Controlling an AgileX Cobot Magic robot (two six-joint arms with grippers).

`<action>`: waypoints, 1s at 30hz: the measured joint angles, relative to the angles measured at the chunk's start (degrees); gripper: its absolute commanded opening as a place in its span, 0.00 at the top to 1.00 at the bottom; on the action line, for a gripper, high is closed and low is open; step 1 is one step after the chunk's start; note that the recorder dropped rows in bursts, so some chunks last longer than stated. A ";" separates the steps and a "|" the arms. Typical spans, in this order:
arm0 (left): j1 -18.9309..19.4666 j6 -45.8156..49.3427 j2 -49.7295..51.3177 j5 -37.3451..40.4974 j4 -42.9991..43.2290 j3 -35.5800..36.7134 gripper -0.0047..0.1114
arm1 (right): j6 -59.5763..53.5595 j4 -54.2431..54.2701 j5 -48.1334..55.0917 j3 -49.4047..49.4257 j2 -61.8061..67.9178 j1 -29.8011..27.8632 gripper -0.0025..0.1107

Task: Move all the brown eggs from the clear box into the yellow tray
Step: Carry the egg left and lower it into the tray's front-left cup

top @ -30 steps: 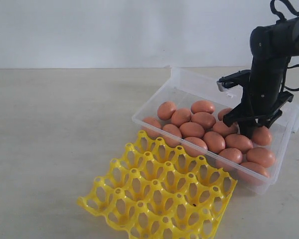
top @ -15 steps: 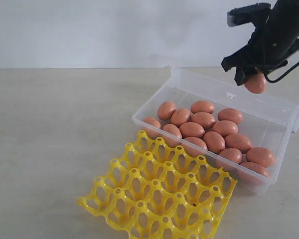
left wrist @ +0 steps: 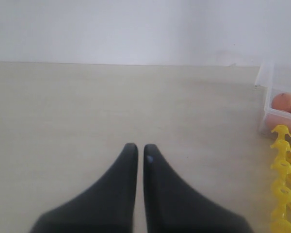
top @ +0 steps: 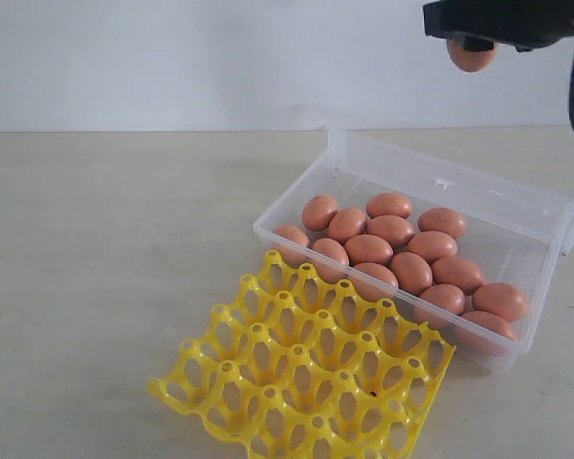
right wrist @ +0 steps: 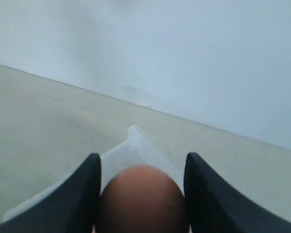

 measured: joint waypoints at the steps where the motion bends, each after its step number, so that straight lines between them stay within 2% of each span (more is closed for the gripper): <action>1: 0.00 0.00 0.00 0.00 0.00 0.00 0.92 | -1.13 0.12 -2.97 3.51 -2.74 1.25 0.98; 5: 0.00 0.00 0.00 0.00 0.00 0.00 0.92 | -2.60 0.24 -13.36 14.93 -10.95 5.06 0.98; 7: 0.00 0.00 0.00 0.00 0.00 0.00 0.92 | 0.55 0.24 -19.79 20.05 -13.46 6.56 0.98; 11: 0.00 0.00 0.00 0.00 0.00 0.00 0.92 | 19.61 0.34 -31.50 25.33 -14.40 7.65 0.98; 14: 0.00 0.00 0.00 0.00 0.00 0.00 0.92 | 37.92 -4.36 -37.28 25.95 -12.56 7.65 0.98; 16: 0.00 0.00 0.00 0.00 0.00 0.00 0.92 | 51.92 -13.55 -42.51 26.04 -10.07 7.65 0.98; 17: 0.00 0.00 0.00 0.00 0.00 0.00 0.92 | 65.58 -24.56 -50.45 26.08 -6.42 7.65 0.98; 18: 0.00 0.00 0.00 0.00 0.00 0.00 0.92 | 71.56 -29.85 -55.02 25.82 -4.71 7.65 0.98; 19: 0.00 0.00 0.00 0.00 0.00 0.00 0.92 | 81.06 -39.73 -64.35 24.47 0.17 7.65 0.98; 20: 0.00 0.00 0.00 0.00 0.00 0.00 0.92 | 84.06 -43.52 -67.90 23.40 2.33 7.75 0.98; 21: 0.00 0.00 0.00 0.00 0.00 0.00 0.92 | 90.01 -52.61 -75.46 20.76 7.92 7.75 0.98; 22: 0.00 0.00 0.00 0.00 0.00 0.00 0.92 | 91.99 -56.18 -77.50 19.62 10.14 7.75 0.98; 23: 0.00 0.00 0.00 0.00 0.00 0.00 0.92 | 96.35 -64.81 -80.10 16.83 15.58 7.90 0.98; 26: 0.00 0.00 0.00 0.00 0.00 0.00 0.92 | 100.23 -79.91 -80.72 12.59 25.16 10.13 0.98; 30: 0.00 0.00 0.00 0.00 0.00 0.00 0.92 | 96.02 -88.13 -80.46 11.40 31.40 16.02 0.98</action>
